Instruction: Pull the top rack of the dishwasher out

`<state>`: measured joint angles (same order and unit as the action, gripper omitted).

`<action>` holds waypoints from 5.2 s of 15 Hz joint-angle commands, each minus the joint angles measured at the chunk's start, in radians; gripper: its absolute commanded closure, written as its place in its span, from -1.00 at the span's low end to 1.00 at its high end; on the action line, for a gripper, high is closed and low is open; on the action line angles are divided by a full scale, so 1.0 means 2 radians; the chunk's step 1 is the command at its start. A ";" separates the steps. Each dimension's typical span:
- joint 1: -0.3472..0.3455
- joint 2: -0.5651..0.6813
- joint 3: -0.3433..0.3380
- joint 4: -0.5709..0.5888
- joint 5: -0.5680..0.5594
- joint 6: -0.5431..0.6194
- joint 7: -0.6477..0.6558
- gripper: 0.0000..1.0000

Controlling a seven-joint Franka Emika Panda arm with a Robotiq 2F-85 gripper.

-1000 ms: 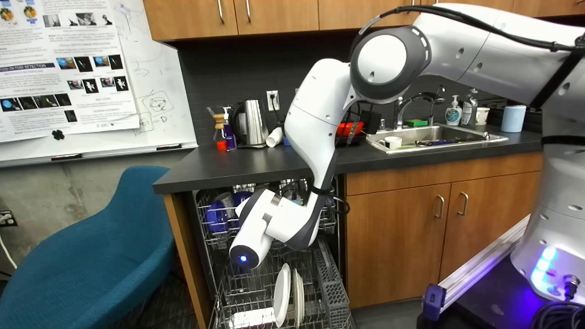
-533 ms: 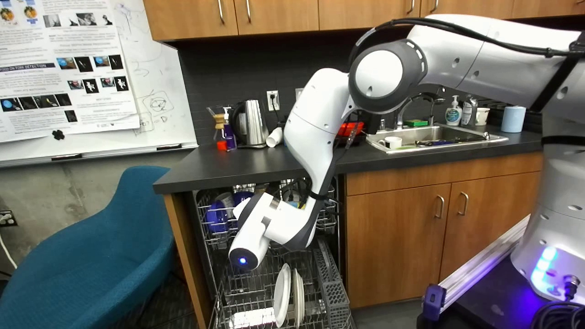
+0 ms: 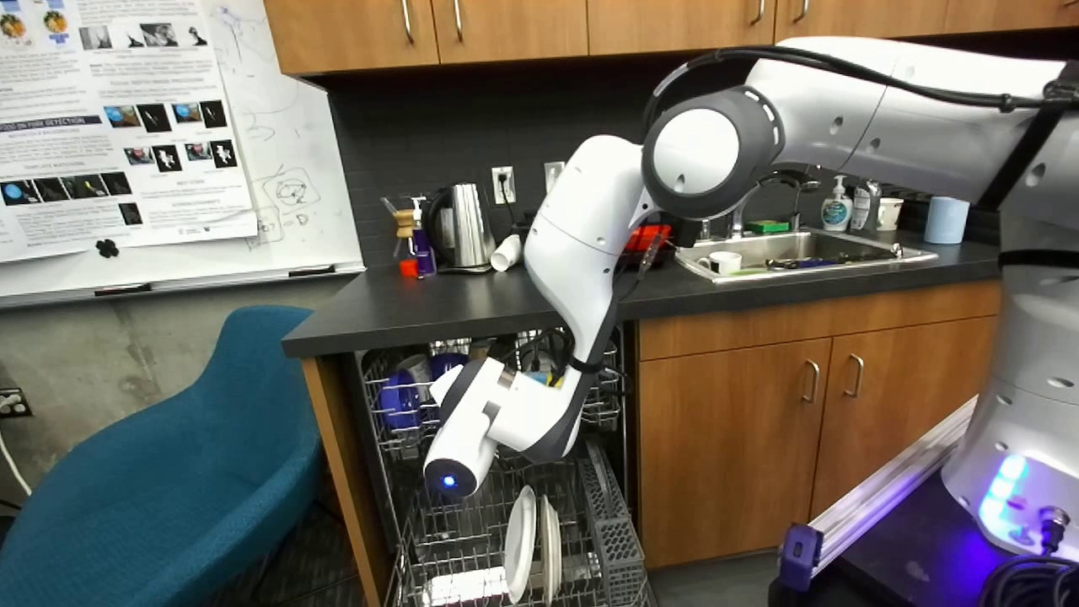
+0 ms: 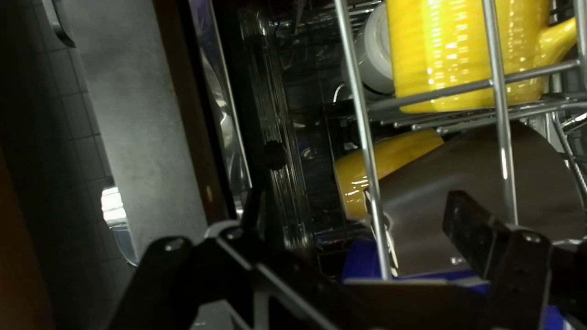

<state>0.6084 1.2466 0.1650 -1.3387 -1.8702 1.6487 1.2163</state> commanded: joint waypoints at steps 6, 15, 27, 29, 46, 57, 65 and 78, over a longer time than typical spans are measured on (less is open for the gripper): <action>-0.007 0.008 -0.005 0.006 -0.012 -0.004 -0.003 0.25; -0.013 -0.004 0.011 -0.021 -0.001 0.002 0.010 0.96; -0.011 -0.037 0.041 -0.105 -0.004 -0.005 0.021 0.96; -0.015 -0.046 0.043 -0.120 -0.008 -0.002 0.023 0.96; -0.058 -0.096 0.078 -0.200 -0.017 0.046 0.048 0.96; -0.034 -0.086 0.070 -0.207 -0.010 -0.012 0.056 0.96; -0.024 -0.062 0.078 -0.194 -0.020 -0.065 0.084 0.96; -0.064 -0.094 0.107 -0.261 -0.014 -0.001 0.071 0.96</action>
<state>0.5357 1.0949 0.3306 -1.7021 -1.9469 1.5980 1.3075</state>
